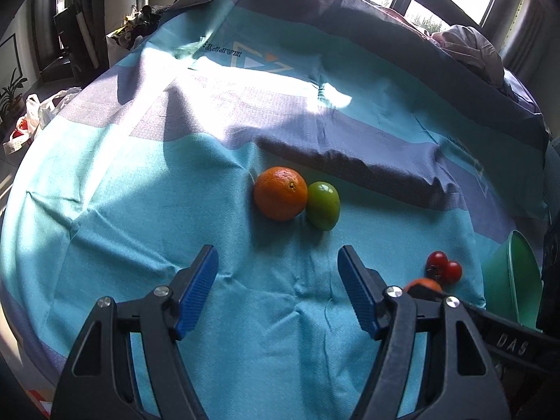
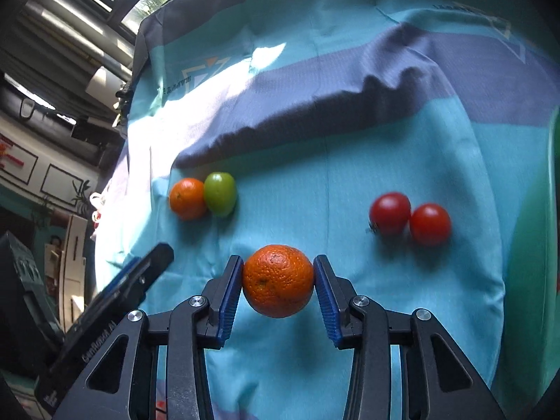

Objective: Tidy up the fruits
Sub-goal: 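Carry the orange into the green bowl and open the right gripper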

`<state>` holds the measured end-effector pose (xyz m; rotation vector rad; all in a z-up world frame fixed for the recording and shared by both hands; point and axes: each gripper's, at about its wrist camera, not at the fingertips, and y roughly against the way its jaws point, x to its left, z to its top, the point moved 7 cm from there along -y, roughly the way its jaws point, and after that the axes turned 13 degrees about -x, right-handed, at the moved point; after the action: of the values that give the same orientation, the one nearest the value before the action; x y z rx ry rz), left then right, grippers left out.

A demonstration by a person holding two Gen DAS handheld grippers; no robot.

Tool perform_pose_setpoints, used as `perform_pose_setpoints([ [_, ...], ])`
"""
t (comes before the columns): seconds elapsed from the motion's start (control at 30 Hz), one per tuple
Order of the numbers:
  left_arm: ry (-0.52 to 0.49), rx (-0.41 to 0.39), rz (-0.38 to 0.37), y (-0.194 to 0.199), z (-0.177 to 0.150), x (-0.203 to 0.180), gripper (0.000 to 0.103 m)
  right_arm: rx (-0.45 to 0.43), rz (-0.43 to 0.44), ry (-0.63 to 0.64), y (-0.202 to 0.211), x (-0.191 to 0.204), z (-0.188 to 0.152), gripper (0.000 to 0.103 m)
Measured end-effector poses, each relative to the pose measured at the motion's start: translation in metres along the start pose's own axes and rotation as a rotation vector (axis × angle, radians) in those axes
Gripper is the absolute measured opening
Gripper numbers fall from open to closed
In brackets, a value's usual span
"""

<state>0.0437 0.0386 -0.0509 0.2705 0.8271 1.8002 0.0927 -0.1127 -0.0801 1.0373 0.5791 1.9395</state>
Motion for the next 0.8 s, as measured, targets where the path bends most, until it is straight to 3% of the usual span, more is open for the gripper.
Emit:
perform_pose_setpoints([
  [0.17, -0.012, 0.005, -0.003, 0.001, -0.003, -0.006, 0.071, 0.05, -0.035, 0.025, -0.011, -0.008, -0.02, 0.043],
  [0.33, -0.011, 0.019, -0.025, 0.004, -0.006, -0.012, 0.071, 0.022, -0.035, 0.027, -0.006, -0.008, -0.015, 0.044],
  [0.43, 0.004, 0.042, -0.096, 0.008, -0.009, -0.026, 0.071, -0.049, -0.037, 0.031, 0.012, -0.009, -0.005, 0.044],
  [0.6, -0.06, 0.099, -0.187, 0.008, -0.027, -0.059, 0.071, -0.153, 0.018, -0.065, 0.041, -0.015, 0.014, 0.044],
  [0.8, -0.118, 0.198, -0.241, -0.003, -0.054, -0.086, 0.07, -0.119, 0.029, -0.117, 0.032, -0.022, 0.008, 0.044],
])
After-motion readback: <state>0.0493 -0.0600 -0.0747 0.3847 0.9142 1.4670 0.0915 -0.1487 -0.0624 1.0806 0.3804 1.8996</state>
